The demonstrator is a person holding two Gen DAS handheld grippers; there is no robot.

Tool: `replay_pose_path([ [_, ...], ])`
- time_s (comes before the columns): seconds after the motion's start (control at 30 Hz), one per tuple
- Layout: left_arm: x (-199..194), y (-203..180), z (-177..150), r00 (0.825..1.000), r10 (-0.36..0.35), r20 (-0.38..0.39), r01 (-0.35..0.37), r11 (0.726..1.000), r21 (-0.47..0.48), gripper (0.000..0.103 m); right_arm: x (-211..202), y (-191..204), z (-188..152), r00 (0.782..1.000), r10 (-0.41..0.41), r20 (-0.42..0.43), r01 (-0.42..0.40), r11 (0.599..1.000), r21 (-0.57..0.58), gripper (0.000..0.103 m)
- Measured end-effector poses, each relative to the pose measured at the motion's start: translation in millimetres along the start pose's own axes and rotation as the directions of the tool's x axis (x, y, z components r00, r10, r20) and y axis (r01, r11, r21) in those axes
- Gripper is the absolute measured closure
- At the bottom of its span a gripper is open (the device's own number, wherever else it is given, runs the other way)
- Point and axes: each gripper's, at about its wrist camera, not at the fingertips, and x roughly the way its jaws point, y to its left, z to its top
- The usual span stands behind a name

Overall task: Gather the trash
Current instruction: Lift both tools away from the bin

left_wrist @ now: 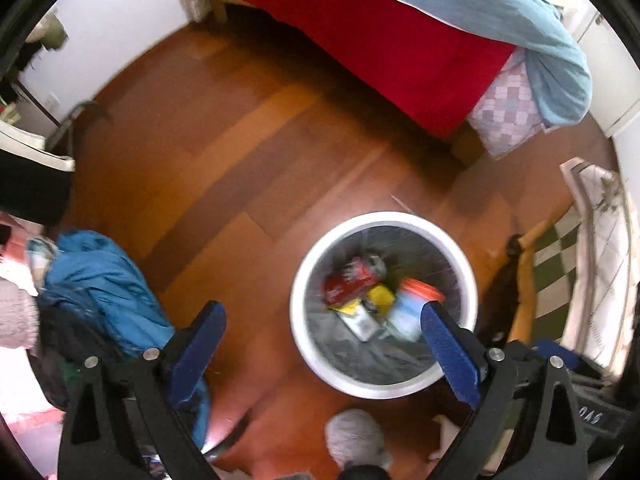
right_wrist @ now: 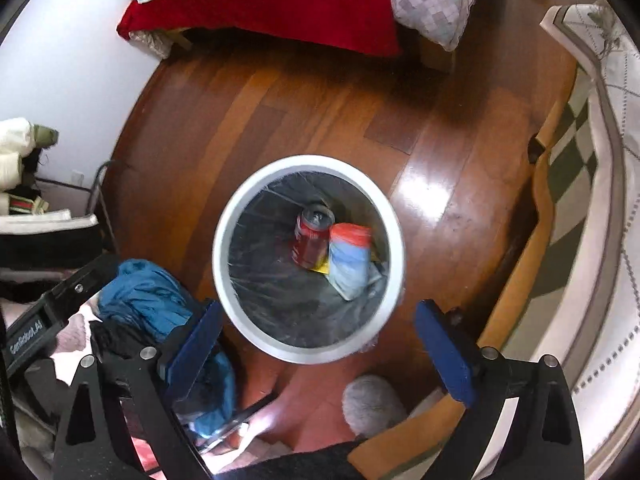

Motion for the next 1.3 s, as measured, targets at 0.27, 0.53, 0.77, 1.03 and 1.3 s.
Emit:
replay_pose_path([
  [0.27,-21.8,-0.2,-31.6,0.997,0.068,0.032,-0.070,0.996,0.047,0.004,-25.2,12.3,-25.3,0.988,-0.153,0.039,0.155,0.985,-0.071,0.005],
  [0.53,-54.3,-3.1,-44.2,0.994,0.078,0.081,-0.083,0.994,0.064,0.004,-65.3,23.1,-40.5,0.973,-0.204,0.108,0.214,0.972,-0.095,0.005],
  [0.77,-91.5,-2.5,-62.6,0.989,0.070,0.127,-0.079,0.995,0.067,0.004,-113.5,31.1,-64.7,0.963,-0.193,0.189,0.214,0.972,-0.097,0.005],
  [1.03,-157.8,-7.8,-94.2,0.975,0.045,0.218,-0.064,0.995,0.082,0.004,-191.8,37.1,-106.2,0.947,-0.116,0.300,0.152,0.984,-0.098,0.005],
  [1.3,-235.3,-33.1,-119.4,0.944,-0.015,0.328,-0.021,0.994,0.106,0.004,-282.4,14.6,-149.8,0.906,-0.009,0.422,0.015,1.000,-0.010,0.005],
])
